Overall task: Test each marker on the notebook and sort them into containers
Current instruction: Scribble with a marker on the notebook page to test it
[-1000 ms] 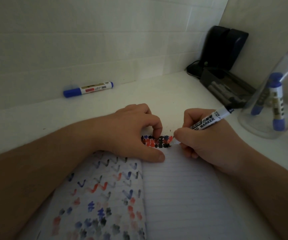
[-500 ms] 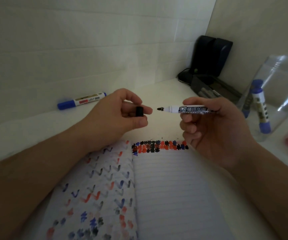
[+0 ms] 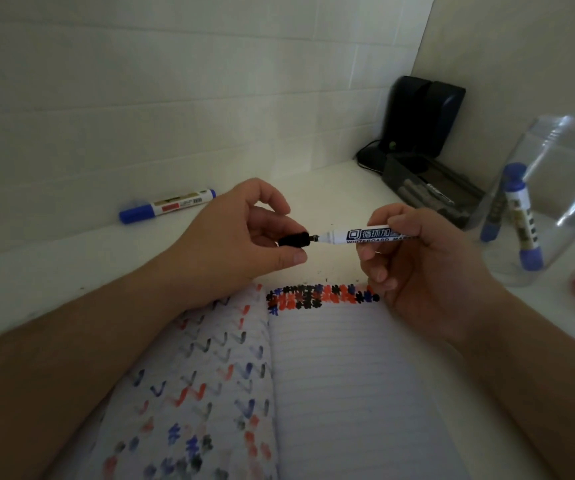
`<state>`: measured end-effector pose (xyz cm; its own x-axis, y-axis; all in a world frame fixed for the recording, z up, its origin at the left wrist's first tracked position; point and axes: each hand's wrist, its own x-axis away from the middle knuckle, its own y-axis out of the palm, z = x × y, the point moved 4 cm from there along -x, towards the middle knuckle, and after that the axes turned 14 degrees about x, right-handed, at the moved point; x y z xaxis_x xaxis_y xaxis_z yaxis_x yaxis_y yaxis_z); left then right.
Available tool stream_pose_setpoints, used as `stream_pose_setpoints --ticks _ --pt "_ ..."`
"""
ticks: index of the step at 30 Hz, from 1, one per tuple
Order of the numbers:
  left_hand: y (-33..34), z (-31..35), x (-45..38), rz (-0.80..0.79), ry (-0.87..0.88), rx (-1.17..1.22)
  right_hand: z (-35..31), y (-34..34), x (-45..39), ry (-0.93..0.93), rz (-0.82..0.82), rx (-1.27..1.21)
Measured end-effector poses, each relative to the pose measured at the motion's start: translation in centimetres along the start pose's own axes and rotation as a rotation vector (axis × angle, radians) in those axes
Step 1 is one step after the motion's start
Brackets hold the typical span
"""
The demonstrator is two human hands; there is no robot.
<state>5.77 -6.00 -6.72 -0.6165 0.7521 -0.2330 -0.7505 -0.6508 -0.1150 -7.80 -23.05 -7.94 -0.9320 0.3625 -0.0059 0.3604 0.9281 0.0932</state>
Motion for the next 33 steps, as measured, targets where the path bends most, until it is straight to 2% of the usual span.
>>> stream_pose_setpoints --ticks 5,8,12,14,17,27,30,33 --pt "-0.1 -0.4 -0.2 -0.034 0.053 -0.077 -0.1 0.5 0.1 -0.010 0.052 0.121" --pt "-0.3 -0.2 -0.4 -0.010 0.083 -0.004 -0.5 0.2 0.2 -0.101 0.053 0.219" --pt "0.0 0.2 -0.4 -0.026 0.050 -0.032 -1.3 0.2 1.0 -0.370 0.094 0.871" --pt "0.5 0.2 -0.3 -0.021 0.026 -0.052 -1.3 1.0 1.4 -0.445 0.106 1.019" --pt "1.5 0.3 -0.2 -0.001 0.049 -0.044 -1.4 1.6 1.7 -0.493 0.147 0.926" --pt "2.5 0.9 0.1 0.072 0.145 -0.025 -1.5 2.3 1.7 -0.458 0.191 0.720" --pt "2.6 0.8 0.2 0.075 0.172 -0.040 -1.6 2.3 1.8 -0.456 0.186 0.741" --pt "3.1 0.6 0.3 0.026 0.185 -0.123 -1.9 1.5 1.5 -0.434 0.167 0.892"
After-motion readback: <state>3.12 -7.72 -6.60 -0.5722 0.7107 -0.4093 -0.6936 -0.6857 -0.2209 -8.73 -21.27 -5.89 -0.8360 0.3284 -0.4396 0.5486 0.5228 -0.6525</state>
